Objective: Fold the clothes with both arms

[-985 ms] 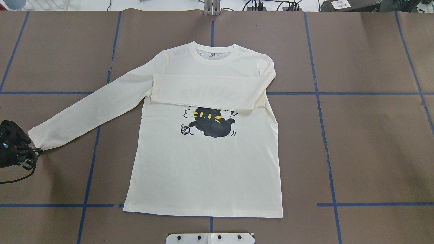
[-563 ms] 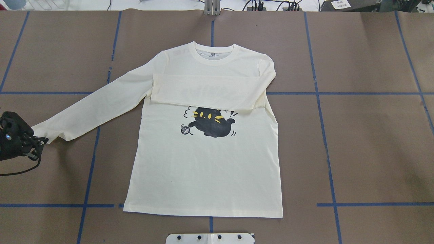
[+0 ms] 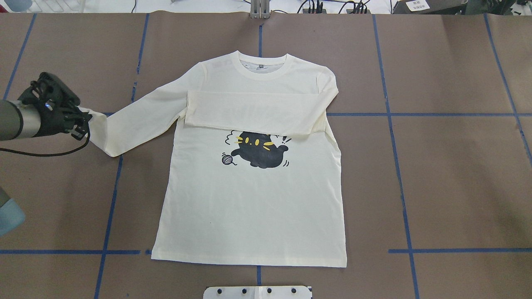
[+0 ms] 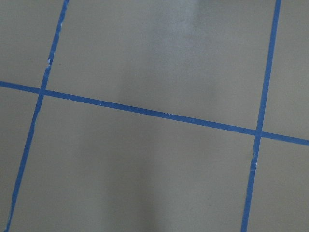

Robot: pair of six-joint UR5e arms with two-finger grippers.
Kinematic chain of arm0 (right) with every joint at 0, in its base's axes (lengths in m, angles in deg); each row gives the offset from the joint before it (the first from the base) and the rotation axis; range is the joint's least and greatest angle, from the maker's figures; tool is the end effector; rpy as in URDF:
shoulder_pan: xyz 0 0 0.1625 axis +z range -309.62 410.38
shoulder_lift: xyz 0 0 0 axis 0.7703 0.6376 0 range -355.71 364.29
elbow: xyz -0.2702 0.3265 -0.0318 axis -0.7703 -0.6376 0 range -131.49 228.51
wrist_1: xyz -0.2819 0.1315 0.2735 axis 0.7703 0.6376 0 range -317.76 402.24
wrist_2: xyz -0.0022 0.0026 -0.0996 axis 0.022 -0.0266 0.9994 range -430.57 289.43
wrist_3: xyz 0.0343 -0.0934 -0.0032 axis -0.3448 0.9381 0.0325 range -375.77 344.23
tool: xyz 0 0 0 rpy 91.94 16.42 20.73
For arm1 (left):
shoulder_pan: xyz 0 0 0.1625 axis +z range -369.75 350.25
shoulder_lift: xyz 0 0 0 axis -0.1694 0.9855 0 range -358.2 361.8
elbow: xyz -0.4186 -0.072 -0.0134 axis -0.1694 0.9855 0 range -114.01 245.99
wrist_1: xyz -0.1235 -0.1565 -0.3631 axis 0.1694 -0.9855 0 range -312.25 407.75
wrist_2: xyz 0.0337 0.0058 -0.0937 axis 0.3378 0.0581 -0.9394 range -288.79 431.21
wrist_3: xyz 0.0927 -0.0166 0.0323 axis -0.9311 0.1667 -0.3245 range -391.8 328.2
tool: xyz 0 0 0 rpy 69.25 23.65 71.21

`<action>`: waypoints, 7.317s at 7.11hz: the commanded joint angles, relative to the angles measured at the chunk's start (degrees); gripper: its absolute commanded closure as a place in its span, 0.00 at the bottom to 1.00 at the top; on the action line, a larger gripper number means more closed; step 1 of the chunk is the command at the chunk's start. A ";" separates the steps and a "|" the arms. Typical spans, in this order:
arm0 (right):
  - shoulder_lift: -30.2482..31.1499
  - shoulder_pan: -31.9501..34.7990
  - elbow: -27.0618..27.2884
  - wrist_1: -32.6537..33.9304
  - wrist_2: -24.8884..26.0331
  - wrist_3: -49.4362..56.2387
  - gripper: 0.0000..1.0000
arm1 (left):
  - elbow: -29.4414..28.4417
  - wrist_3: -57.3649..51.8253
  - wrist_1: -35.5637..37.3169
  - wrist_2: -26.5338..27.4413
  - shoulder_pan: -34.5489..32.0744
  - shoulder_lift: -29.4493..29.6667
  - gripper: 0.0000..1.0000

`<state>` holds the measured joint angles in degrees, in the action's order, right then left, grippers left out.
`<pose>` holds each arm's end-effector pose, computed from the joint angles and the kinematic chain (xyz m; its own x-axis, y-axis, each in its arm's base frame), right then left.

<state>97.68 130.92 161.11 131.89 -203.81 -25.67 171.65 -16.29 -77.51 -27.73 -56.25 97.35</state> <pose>-0.0120 -0.4677 0.4927 0.6974 -0.1811 0.6934 0.0357 0.9751 0.2188 0.2888 -0.4756 0.4148 0.7061 0.6388 -0.3056 -0.1988 0.5931 0.7802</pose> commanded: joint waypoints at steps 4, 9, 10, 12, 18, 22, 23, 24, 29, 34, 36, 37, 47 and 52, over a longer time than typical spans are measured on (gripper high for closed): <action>0.04 0.06 0.07 0.09 -0.36 -0.03 0.00 | -3.85 18.72 40.95 0.42 3.33 41.23 1.00; 0.30 0.15 0.25 0.09 -0.36 -0.12 0.00 | -30.65 30.21 29.59 17.89 20.28 57.37 1.00; 0.39 0.32 0.16 0.00 -0.27 -0.03 0.00 | -34.43 28.29 22.59 18.08 21.00 57.30 1.00; 0.30 0.32 0.07 -0.09 -0.18 -0.12 0.00 | -37.45 27.39 17.69 18.00 21.36 57.38 1.00; 0.13 0.24 0.34 -0.88 -0.36 -0.12 0.00 | -41.41 36.53 5.20 11.97 22.77 59.14 0.00; -2.68 -6.67 -0.28 -14.72 -0.80 -4.57 0.02 | -24.44 23.84 12.19 -5.17 12.08 45.31 0.00; -6.00 -11.06 -0.02 -14.68 1.55 -12.95 0.01 | -17.23 18.13 15.37 -6.51 8.83 39.08 0.00; -10.12 -17.54 0.25 -14.42 8.45 -20.00 0.01 | -12.54 12.33 16.27 -8.53 5.05 33.79 0.00; -34.56 -42.00 -3.59 8.08 33.44 -40.07 0.08 | -5.46 -4.49 14.25 -19.88 -8.42 19.33 0.00; -50.91 -51.96 -26.78 7.56 48.41 -49.39 0.38 | -4.76 -3.03 14.17 -22.52 -8.52 19.06 0.00; -54.97 -53.90 -33.30 7.39 50.60 -49.69 0.38 | -4.76 -2.32 14.17 -22.52 -8.52 18.98 0.00; -56.46 -54.08 -36.72 5.21 51.22 -49.69 0.38 | -4.76 -2.23 14.17 -22.43 -8.52 18.97 0.00; -55.86 -53.91 -39.04 2.11 52.11 -43.46 1.00 | -4.94 -1.18 14.17 -22.43 -8.35 19.06 0.00; -50.86 -46.20 -33.68 1.67 49.75 -34.51 1.00 | -4.85 -0.65 14.17 -22.43 -8.35 19.06 0.00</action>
<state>45.43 81.85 126.53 133.87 -152.82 -63.76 166.79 -17.05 -63.35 -50.16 -64.60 116.41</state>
